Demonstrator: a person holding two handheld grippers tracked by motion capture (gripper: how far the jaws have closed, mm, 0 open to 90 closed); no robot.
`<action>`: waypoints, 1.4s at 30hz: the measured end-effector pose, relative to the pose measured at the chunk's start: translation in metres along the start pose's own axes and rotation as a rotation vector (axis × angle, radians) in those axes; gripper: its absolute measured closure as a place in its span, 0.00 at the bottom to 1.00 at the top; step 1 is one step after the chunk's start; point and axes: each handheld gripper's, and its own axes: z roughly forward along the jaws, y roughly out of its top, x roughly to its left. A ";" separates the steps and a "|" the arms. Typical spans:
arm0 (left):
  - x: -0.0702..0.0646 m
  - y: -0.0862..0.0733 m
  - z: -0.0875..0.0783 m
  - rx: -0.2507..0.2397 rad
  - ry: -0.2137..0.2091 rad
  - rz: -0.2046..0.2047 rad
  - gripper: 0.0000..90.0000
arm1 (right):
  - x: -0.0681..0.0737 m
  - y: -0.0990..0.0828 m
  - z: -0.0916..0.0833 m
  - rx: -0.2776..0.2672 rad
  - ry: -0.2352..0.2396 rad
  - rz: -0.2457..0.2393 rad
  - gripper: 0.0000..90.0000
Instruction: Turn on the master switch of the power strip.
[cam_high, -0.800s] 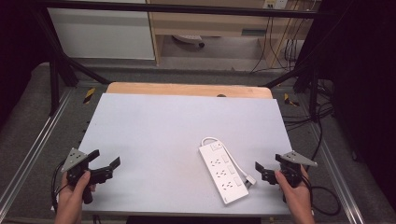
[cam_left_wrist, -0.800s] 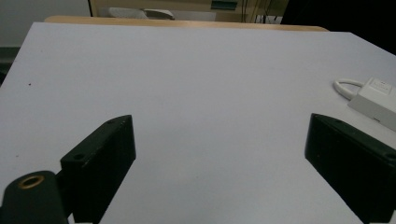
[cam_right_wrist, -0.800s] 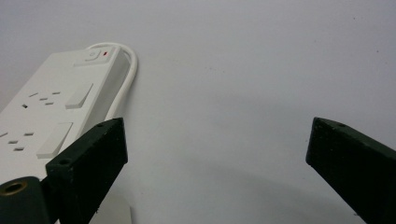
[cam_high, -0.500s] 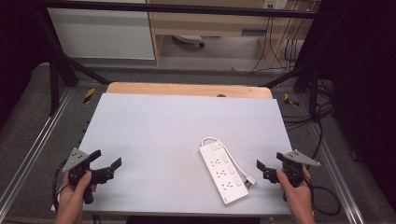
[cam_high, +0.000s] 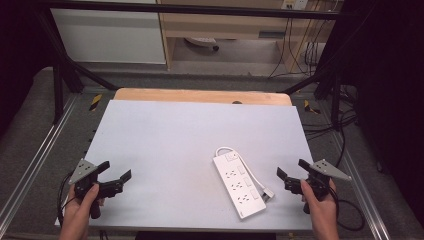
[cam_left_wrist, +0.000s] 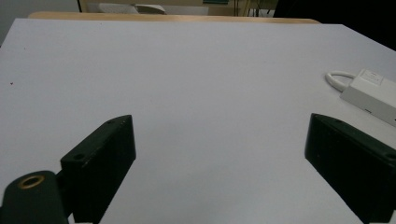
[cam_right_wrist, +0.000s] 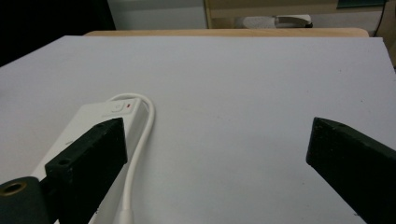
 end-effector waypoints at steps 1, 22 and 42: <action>0.000 0.000 0.000 0.001 0.000 -0.002 0.10 | 0.001 0.001 0.000 -0.004 0.004 0.003 0.06; -0.007 -0.002 0.009 0.043 -0.022 0.046 0.10 | 0.018 0.028 -0.007 -0.048 0.048 -0.056 0.05; -0.007 -0.002 0.009 0.049 -0.021 0.040 0.10 | 0.022 0.057 0.015 -0.026 0.085 -0.099 0.04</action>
